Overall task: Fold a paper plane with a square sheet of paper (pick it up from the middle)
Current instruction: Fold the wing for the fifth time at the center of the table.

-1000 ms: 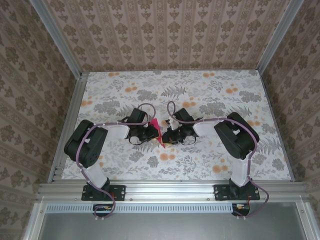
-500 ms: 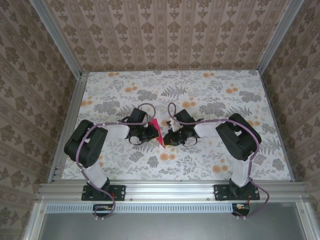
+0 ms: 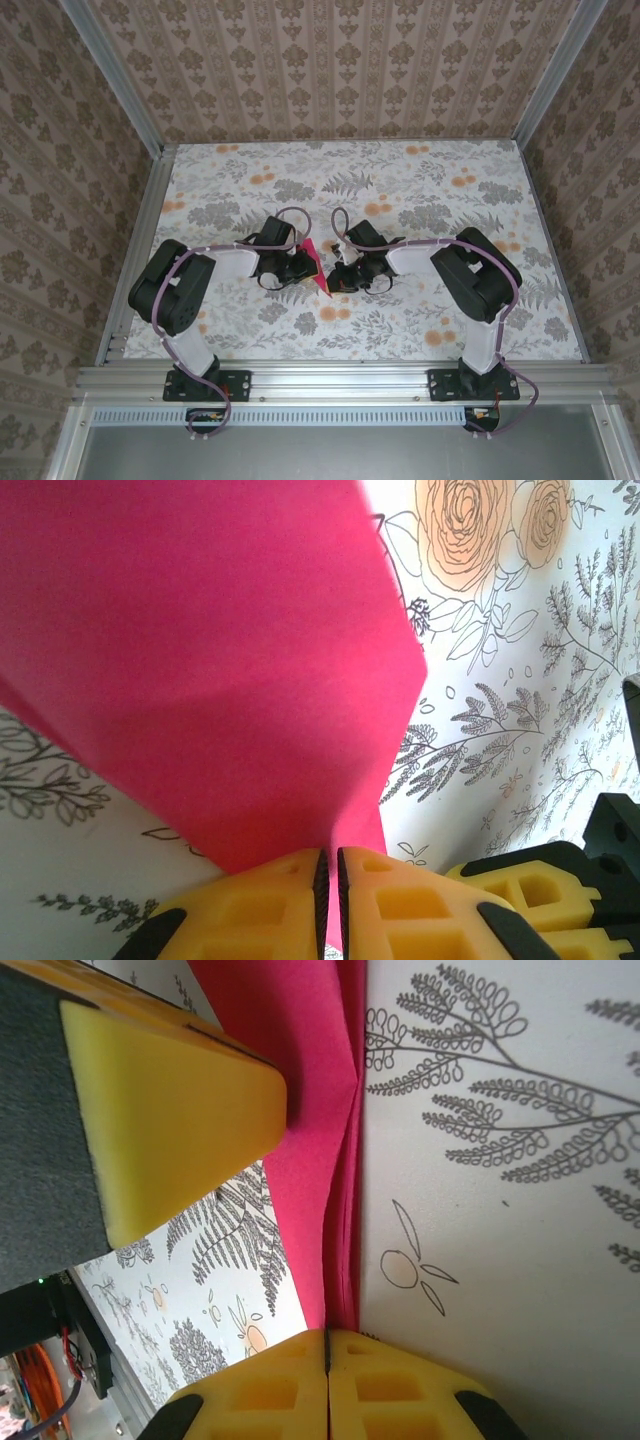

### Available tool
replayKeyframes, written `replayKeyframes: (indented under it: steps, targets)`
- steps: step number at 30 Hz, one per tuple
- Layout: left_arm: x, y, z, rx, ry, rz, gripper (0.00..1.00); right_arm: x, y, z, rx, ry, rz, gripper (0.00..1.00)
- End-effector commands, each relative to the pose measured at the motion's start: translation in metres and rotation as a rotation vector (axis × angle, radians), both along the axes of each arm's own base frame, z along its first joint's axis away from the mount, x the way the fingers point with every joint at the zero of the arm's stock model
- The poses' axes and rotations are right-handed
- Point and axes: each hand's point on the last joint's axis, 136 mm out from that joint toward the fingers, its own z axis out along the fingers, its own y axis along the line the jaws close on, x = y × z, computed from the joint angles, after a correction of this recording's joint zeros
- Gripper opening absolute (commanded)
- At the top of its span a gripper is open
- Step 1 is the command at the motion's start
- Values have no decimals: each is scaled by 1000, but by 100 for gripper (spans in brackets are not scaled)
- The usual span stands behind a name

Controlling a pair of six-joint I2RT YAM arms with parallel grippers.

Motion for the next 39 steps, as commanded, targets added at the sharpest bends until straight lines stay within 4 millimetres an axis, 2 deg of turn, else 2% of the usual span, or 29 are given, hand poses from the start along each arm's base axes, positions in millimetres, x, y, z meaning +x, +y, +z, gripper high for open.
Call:
replayKeyframes:
  steps: [1,4,6,9,16,29,39]
  targets:
    - [-3,16,-19,97,31,19,15,-13,-13,3,-70,19,0,11]
    - [-4,17,-20,108,43,20,15,-5,-8,27,-24,-49,-12,17]
    - [-3,19,-20,123,52,24,15,-2,-9,36,-33,-94,-13,20]
    - [-3,20,-20,144,69,29,15,-1,-11,38,-85,-142,3,23]
    - [-3,22,-23,176,91,28,15,-8,-3,27,-144,-149,57,28]
    - [-6,24,-29,228,120,22,15,-4,2,10,-200,-147,95,29]
    - [-7,26,-31,241,125,20,15,-6,-3,-2,-239,-126,92,20]
